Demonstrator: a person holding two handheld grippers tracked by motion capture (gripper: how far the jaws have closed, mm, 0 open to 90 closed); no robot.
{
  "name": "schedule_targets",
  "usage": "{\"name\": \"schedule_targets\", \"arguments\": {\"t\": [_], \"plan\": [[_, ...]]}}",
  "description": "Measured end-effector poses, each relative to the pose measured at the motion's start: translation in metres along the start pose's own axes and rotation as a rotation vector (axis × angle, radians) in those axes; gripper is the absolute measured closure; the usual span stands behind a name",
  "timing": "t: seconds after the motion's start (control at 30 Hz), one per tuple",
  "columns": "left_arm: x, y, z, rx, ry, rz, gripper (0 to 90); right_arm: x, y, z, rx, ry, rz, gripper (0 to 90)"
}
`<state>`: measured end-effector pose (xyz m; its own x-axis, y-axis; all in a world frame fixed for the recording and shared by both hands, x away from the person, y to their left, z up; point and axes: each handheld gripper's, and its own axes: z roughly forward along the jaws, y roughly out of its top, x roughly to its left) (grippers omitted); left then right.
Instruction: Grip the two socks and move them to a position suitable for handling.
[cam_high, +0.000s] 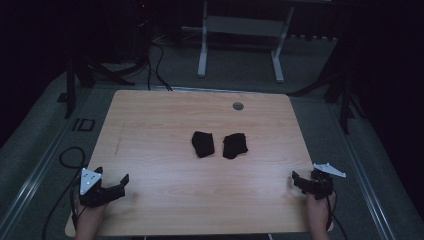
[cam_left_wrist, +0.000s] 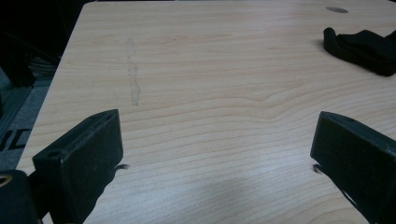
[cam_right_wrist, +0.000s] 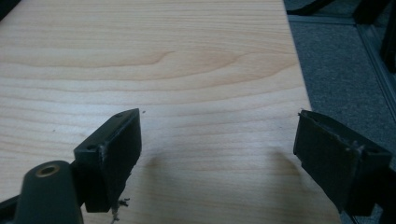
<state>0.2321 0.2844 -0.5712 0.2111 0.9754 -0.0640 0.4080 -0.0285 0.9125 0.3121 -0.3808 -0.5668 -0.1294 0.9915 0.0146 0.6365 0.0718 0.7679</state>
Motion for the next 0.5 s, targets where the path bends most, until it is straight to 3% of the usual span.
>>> {"name": "schedule_targets", "arguments": {"t": [0.2,0.3,0.43,0.5], "plan": [[0.0,0.0,-0.002,-0.011,-0.012,-0.004,2.6,0.001,0.001,0.001,0.008,0.024,-0.009,14.9],[-0.004,0.001,-0.001,-0.011,-0.038,-0.003,2.6,0.002,0.0,0.0,-0.005,0.027,-0.027,14.5],[-0.012,0.002,0.001,-0.028,-0.084,-0.005,2.6,0.008,-0.001,-0.003,-0.013,0.092,-0.047,12.8],[-0.017,0.003,0.0,-0.033,-0.092,0.023,2.6,0.012,0.001,-0.003,-0.002,0.103,-0.059,12.5]]}}
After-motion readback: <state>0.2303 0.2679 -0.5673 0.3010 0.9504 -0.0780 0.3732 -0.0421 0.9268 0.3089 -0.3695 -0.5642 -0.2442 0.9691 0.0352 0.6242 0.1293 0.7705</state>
